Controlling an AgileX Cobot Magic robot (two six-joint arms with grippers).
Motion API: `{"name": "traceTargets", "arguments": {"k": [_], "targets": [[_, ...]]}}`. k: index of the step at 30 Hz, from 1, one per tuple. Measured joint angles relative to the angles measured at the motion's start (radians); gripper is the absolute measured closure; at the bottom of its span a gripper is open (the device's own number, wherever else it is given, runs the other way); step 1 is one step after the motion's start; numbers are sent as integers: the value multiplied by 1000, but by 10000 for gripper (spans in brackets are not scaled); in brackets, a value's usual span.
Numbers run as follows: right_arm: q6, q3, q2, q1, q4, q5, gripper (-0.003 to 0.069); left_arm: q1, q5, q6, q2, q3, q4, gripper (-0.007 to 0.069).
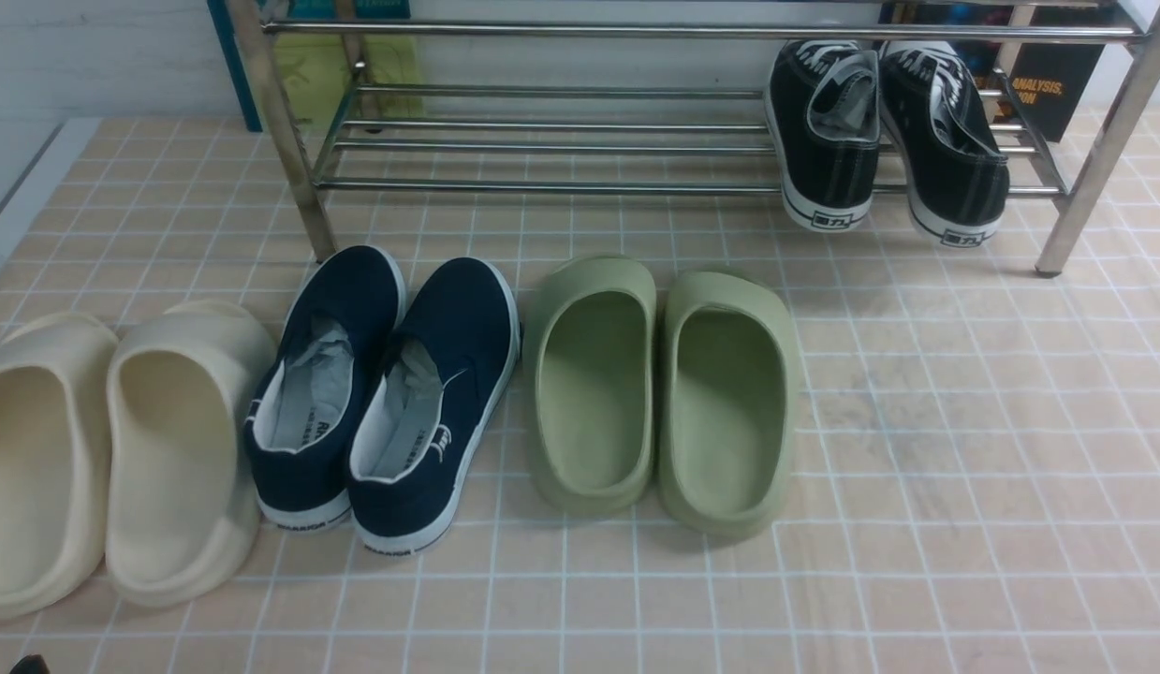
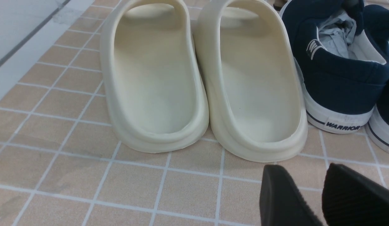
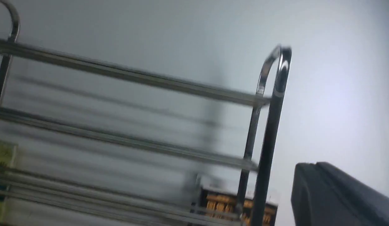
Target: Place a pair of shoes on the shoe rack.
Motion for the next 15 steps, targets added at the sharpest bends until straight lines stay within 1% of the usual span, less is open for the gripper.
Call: {"name": "traceTargets", "arguments": {"k": [1, 4, 5, 11, 15], "targets": [[36, 49, -10, 0, 25, 28, 667, 0, 0, 0, 0, 0, 0, 385], [78, 122, -20, 0, 65, 59, 667, 0, 0, 0, 0, 0, 0, 385], [98, 190, -21, 0, 83, 71, 667, 0, 0, 0, 0, 0, 0, 385], [105, 346, -21, 0, 96, 76, 663, 0, 0, 0, 0, 0, 0, 385], [107, 386, -22, 0, 96, 98, 662, 0, 0, 0, 0, 0, 0, 385]]}}
